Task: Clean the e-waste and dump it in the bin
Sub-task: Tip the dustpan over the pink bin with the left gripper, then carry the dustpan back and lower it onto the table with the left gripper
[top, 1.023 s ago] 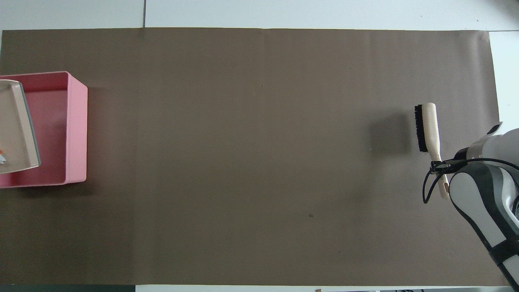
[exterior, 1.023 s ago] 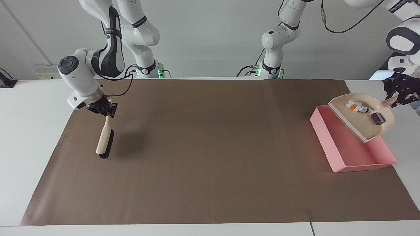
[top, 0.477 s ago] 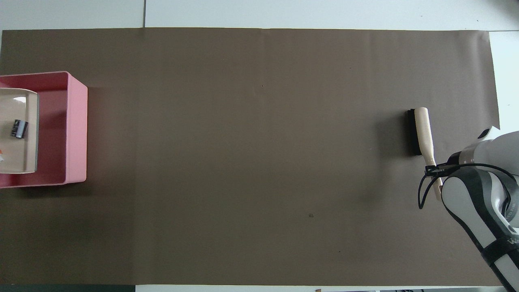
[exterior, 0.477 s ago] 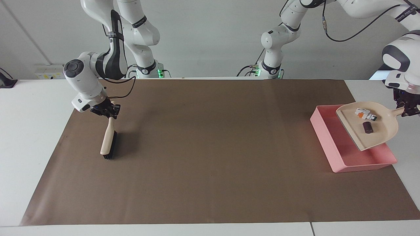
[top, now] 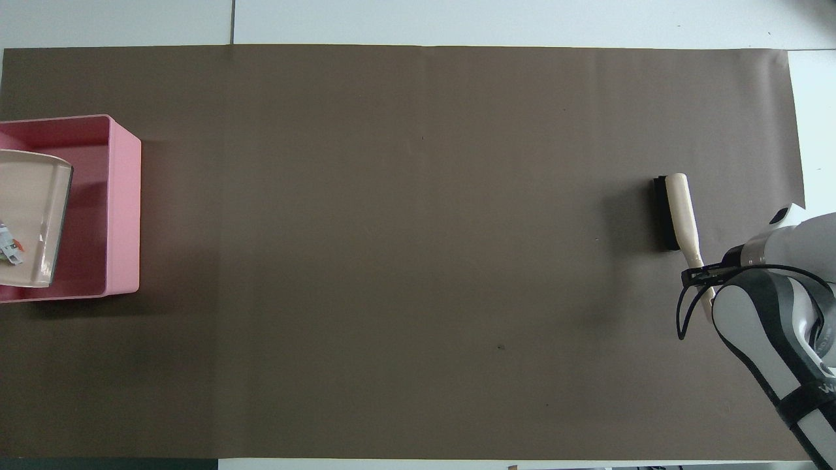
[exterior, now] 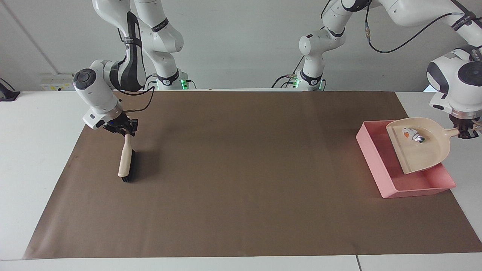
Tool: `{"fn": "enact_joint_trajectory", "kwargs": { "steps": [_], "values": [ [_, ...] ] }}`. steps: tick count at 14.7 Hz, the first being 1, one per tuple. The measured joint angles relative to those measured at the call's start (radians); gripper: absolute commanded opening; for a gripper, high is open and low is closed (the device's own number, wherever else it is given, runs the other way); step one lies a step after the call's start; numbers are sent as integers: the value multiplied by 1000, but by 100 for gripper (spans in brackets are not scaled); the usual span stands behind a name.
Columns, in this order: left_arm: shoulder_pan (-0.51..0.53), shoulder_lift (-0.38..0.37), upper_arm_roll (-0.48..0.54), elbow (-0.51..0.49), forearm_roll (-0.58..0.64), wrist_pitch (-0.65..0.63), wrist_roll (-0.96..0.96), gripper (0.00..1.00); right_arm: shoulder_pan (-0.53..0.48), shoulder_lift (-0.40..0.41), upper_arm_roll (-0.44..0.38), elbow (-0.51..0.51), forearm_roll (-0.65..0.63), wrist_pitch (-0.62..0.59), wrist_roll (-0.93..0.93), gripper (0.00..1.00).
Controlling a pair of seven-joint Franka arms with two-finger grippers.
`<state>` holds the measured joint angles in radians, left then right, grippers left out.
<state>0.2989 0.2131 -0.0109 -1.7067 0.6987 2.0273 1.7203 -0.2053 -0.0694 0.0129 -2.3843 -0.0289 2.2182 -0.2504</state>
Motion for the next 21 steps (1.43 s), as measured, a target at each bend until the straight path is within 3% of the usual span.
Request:
{"fn": "enact_joint_trajectory", "kwargs": {
  "steps": [4,9,12,18,21],
  "values": [
    [-38,-16,0,63,38,-121,-8,0,5,-3,9,46,0,-27,0,100],
    [-152,-53,-3,71,170,-275,-144,0,93,-23,17,229,0,-170,141,100],
    [-170,-73,-4,72,180,-297,-158,1,123,-39,19,327,0,-230,178,100],
    [-198,-152,-13,44,-18,-317,-133,1,120,-53,16,629,0,-532,344,100],
    [-223,-158,-19,-1,-174,-289,-125,0,109,-14,15,803,1,-693,354,100]
  ]
}}
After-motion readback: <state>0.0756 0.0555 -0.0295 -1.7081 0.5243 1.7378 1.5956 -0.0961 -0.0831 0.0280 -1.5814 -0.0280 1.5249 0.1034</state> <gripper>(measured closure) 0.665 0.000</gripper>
